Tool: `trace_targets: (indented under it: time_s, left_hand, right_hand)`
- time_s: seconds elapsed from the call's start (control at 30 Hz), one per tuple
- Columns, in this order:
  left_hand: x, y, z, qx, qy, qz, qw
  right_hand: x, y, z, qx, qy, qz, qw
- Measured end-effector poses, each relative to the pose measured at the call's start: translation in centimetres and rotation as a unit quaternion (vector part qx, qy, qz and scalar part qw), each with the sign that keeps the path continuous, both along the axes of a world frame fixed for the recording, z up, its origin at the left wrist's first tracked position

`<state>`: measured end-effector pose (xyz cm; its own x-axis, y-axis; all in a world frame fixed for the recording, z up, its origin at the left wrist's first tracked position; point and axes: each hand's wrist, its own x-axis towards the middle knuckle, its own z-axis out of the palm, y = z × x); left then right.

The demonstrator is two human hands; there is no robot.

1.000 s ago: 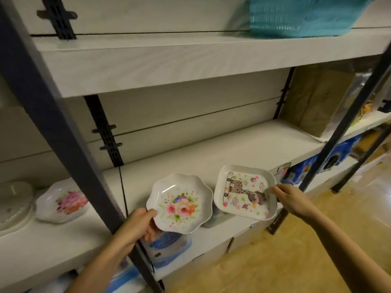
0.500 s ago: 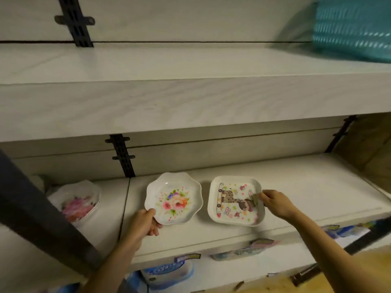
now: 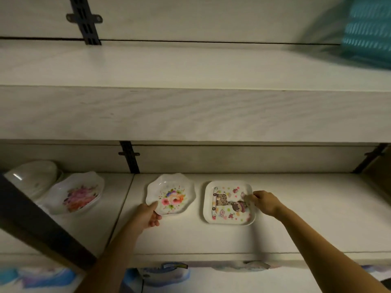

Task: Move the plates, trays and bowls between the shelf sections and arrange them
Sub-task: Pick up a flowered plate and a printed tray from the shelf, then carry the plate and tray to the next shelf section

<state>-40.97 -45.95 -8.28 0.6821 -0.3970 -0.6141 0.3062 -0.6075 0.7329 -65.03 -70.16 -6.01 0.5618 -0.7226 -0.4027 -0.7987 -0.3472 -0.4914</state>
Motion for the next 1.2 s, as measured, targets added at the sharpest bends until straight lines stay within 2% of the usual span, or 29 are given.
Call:
trace_targets:
  time_s: [0.23, 0.37, 0.47, 0.53, 0.67, 0.83, 1.03, 1.2]
  left_hand:
    - [-0.9, 1.6, 2.0, 0.045, -0.102, -0.036, 0.993]
    - [-1.0, 3.0, 2.4, 0.048, -0.132, -0.093, 0.986]
    - [-1.4, 3.2, 2.8, 0.050, -0.154, -0.122, 0.979]
    - [-1.9, 3.3, 3.3, 0.053, -0.179, -0.142, 0.972]
    - [-2.8, 3.9, 4.7, 0.064, -0.213, -0.173, 0.959]
    - [-4.0, 6.3, 6.1, 0.064, -0.203, -0.182, 0.960]
    - [-5.1, 10.8, 6.7, 0.050, -0.161, -0.146, 0.975]
    - [-5.5, 15.7, 7.1, 0.095, -0.227, -0.117, 0.962]
  right_hand:
    - [2.4, -1.6, -0.3, -0.016, 0.050, 0.037, 0.998]
    - [3.1, -2.1, -1.3, -0.035, 0.084, 0.024, 0.996]
    - [3.0, -1.7, -1.5, -0.085, 0.096, 0.005, 0.992]
    - [2.8, -1.1, -0.9, -0.126, 0.072, 0.012, 0.989]
    - [2.7, 1.3, 1.4, -0.170, -0.013, 0.135, 0.976]
    - [3.4, 6.0, 4.0, -0.195, -0.056, 0.283, 0.937]
    - [5.1, 11.0, 4.3, -0.193, -0.086, 0.382, 0.900]
    - [6.6, 15.6, 4.8, -0.182, -0.106, 0.444, 0.871]
